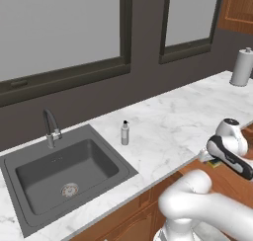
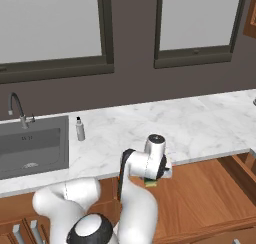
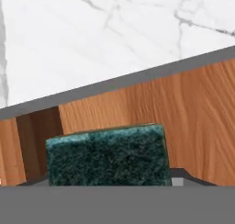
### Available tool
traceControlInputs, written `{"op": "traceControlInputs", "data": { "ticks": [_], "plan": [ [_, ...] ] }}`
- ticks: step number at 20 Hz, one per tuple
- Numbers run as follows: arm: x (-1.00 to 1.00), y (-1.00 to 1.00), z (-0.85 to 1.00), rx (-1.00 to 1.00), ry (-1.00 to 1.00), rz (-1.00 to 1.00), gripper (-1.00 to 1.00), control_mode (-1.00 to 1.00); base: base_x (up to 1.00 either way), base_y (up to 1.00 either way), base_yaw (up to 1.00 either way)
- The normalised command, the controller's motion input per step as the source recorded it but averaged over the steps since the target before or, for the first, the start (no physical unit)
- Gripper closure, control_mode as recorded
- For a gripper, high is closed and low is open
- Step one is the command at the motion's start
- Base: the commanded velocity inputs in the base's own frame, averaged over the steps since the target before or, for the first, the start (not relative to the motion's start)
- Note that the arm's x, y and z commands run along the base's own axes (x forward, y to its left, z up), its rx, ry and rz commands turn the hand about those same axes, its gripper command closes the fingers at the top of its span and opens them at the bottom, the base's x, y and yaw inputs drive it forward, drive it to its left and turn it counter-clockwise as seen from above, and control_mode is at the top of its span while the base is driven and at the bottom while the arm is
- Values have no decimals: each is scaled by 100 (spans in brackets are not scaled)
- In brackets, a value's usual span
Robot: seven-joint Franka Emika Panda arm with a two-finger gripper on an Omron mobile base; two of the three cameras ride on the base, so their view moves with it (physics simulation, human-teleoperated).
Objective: Restock the sink supplies by placing the sponge and soap dispenser on the counter and next to the sink. Make sure the soap dispenser is upright.
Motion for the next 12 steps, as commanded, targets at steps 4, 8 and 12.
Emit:
{"op": "traceControlInputs", "data": {
  "ticks": [4, 8, 12],
  "plan": [
    [30, 100, 38, 0, 0, -2, 100, -100, 0, 0, 0],
    [46, 95, 9, 0, 0, 0, 100, -100, 0, 0, 0],
    [48, 93, 7, 0, 0, 0, 100, -100, 0, 0, 0]
  ]
}}
